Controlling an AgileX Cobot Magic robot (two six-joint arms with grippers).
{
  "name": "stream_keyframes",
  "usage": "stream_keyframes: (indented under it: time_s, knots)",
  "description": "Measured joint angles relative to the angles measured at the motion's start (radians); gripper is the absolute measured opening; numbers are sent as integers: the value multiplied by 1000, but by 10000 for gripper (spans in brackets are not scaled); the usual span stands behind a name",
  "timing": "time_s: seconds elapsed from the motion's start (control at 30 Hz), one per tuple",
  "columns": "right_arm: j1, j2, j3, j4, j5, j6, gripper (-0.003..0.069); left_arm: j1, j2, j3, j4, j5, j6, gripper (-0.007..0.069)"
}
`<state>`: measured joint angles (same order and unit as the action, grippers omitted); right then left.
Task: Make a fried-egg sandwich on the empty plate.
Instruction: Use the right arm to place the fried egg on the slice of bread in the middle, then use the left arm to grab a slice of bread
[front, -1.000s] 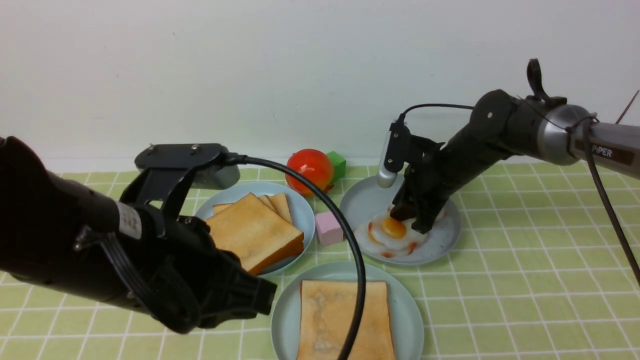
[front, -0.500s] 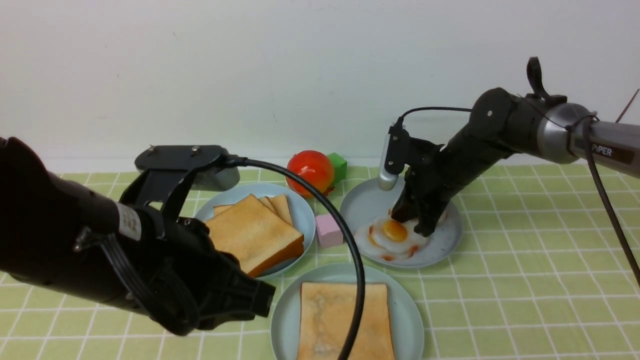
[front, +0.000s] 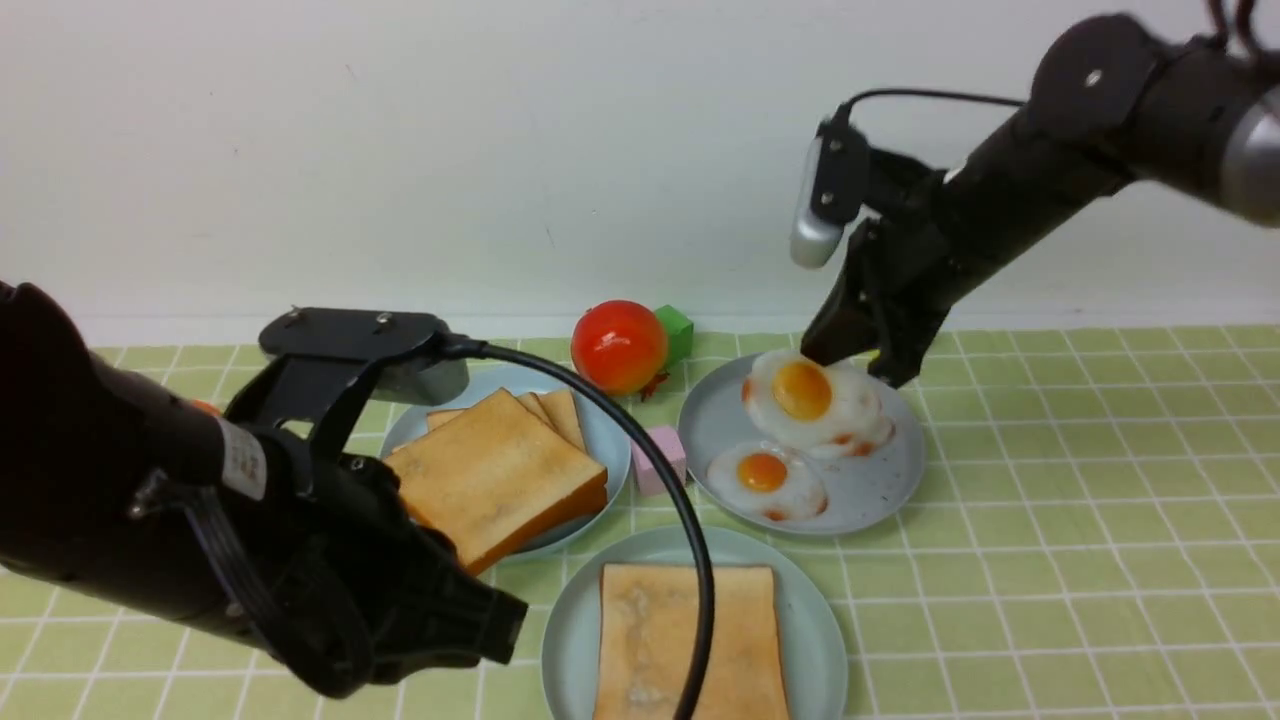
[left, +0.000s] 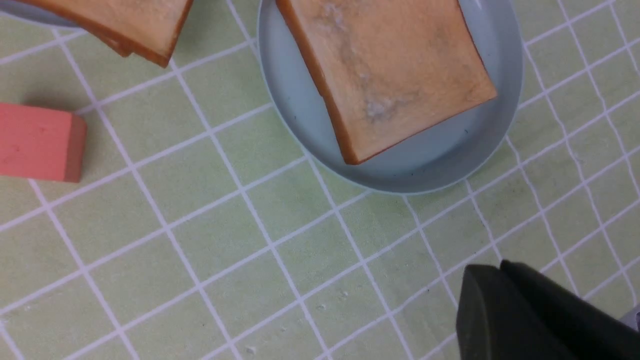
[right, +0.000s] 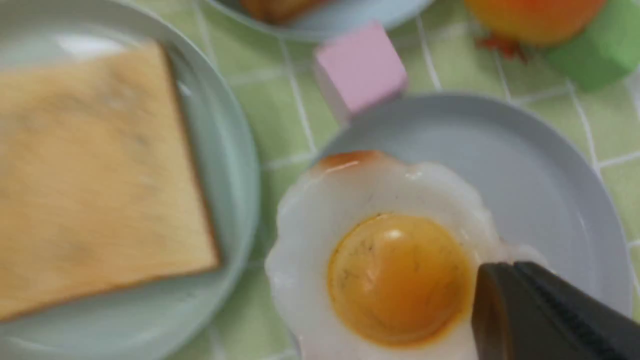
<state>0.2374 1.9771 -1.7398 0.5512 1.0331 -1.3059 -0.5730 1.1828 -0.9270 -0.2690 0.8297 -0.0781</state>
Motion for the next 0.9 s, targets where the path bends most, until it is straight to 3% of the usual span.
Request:
stream_keyframes:
  time_s: [0.23, 0.37, 0.6, 0.77, 0.9]
  knots:
    - [48, -24, 32, 71, 152, 101, -1, 0, -80, 0, 96, -7, -81, 36]
    - [170, -11, 141, 57, 106, 129, -1, 0, -121, 0, 165, -10, -163, 38]
    - [246, 38, 223, 25, 0, 156, 5, 0, -126, 0, 173, 5, -190, 39]
    - [280, 61, 233, -61, -43, 248, 78, 0, -126, 0, 174, 9, -198, 43]
    - [281, 11, 212, -195, -51, 370, 242, 0, -126, 0, 179, -3, -221, 52]
